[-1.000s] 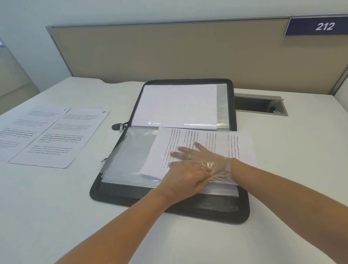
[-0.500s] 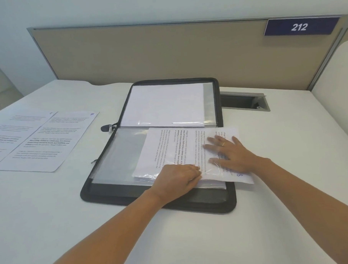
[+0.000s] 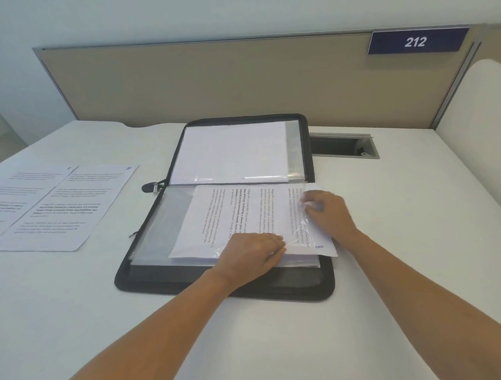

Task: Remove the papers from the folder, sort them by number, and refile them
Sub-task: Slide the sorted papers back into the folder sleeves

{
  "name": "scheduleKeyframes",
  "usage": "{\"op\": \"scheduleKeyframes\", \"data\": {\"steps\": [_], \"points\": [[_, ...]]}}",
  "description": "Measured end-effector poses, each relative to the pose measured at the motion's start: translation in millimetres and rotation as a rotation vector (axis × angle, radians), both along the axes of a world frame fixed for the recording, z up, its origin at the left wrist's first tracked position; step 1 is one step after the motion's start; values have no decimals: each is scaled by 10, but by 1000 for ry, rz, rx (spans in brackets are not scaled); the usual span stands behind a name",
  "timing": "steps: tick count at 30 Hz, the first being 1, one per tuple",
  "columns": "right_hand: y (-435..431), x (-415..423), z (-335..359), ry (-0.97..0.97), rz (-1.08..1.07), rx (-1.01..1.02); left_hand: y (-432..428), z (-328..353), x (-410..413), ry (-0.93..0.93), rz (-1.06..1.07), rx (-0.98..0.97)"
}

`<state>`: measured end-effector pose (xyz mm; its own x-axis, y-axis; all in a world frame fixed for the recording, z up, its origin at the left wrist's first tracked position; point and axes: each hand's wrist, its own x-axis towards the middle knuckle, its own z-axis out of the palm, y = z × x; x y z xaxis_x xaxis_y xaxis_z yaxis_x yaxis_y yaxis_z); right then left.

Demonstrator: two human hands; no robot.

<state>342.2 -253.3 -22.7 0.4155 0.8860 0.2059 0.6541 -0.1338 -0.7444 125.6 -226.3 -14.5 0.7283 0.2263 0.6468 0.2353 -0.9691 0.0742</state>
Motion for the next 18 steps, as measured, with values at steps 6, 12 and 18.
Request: {"op": "scheduleKeyframes", "data": {"steps": [6,12,18], "points": [[-136,70,49,359,-349,35,-17,-29,0,-16,8,-10],[-62,-52,127,464,-379,22,-18,-21,6,-12,14,-19],[95,-228,223,512,-298,-55,-18,12,12,13,37,-4]]}}
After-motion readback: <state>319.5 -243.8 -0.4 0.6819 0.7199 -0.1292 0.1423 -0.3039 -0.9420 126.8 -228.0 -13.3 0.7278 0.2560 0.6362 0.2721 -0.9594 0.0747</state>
